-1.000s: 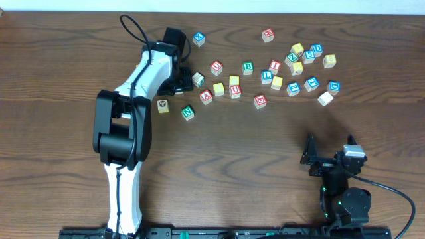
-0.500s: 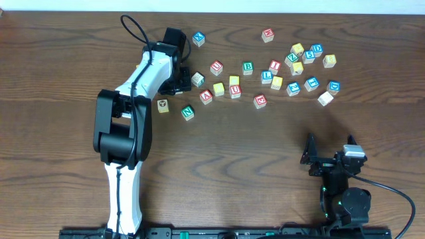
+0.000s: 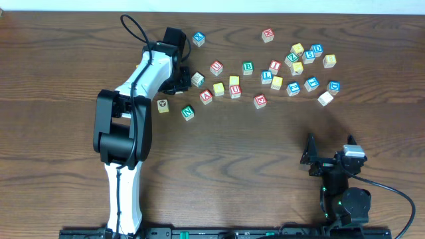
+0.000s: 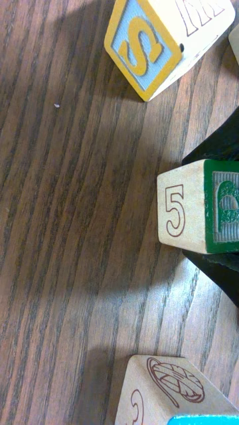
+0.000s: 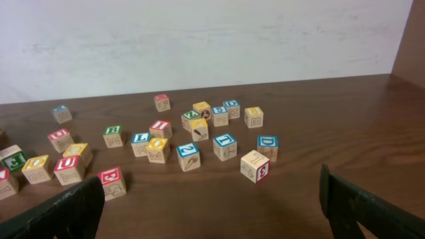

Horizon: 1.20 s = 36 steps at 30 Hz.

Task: Spell out ROBOT
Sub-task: 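Lift the R block and carry it toward the open table front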

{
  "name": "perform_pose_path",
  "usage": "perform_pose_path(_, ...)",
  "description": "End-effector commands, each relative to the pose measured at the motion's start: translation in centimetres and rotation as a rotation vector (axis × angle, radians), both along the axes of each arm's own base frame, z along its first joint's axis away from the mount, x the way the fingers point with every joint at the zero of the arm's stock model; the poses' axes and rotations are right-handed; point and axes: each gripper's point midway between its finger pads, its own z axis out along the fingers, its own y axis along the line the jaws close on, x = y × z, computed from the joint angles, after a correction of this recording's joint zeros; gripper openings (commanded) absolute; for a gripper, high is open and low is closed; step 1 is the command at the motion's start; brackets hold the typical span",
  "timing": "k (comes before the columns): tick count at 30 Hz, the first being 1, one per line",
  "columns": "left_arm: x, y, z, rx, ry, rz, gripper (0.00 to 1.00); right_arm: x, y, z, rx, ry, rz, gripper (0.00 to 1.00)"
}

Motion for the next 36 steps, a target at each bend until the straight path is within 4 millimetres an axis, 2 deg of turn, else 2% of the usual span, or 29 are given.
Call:
perform_pose_path(1, -0.4, 0.4, -0.8, 0.014, 0.019, 0.001, 0.25, 0.0, -0.2, 0.0, 0.012, -0.001, -0.007, 0.99)
perform_pose_path(5, -0.2, 0.4, -0.1, 0.011, 0.005, 0.002, 0.25, 0.0, -0.2, 0.0, 0.012, -0.001, -0.006, 0.99)
perform_pose_path(9, 0.2, 0.3, 2.2, 0.004, -0.028, -0.001, 0.25, 0.0, -0.2, 0.0, 0.012, -0.001, -0.007, 0.99)
perform_pose_path(14, 0.1, 0.3, 7.3, -0.006, -0.108, -0.036, 0.25, 0.0, -0.2, 0.0, 0.012, -0.001, -0.006, 0.99)
perform_pose_path(18, -1.3, 0.6, 12.4, -0.013, -0.169, -0.058, 0.25, 0.0, -0.2, 0.0, 0.012, -0.001, -0.007, 0.99)
perform_pose_path(22, -4.4, 1.2, 17.5, -0.017, -0.199, -0.065, 0.25, 0.0, -0.2, 0.0, 0.012, -0.001, -0.007, 0.99)
perform_pose_path(27, -10.1, 1.8, 21.8, -0.049, -0.159, -0.078, 0.25, 0.0, -0.2, 0.0, 0.012, -0.001, -0.007, 0.99)
perform_pose_path(32, -15.7, 1.3, 23.5, -0.081, -0.066, -0.117, 0.22, 0.0, -0.2, 0.0, 0.012, -0.001, -0.007, 0.99)
perform_pose_path(36, -18.0, -0.2, 22.8, -0.072, -0.014, -0.182, 0.22, 0.0, -0.2, 0.0, 0.012, -0.001, -0.006, 0.99)
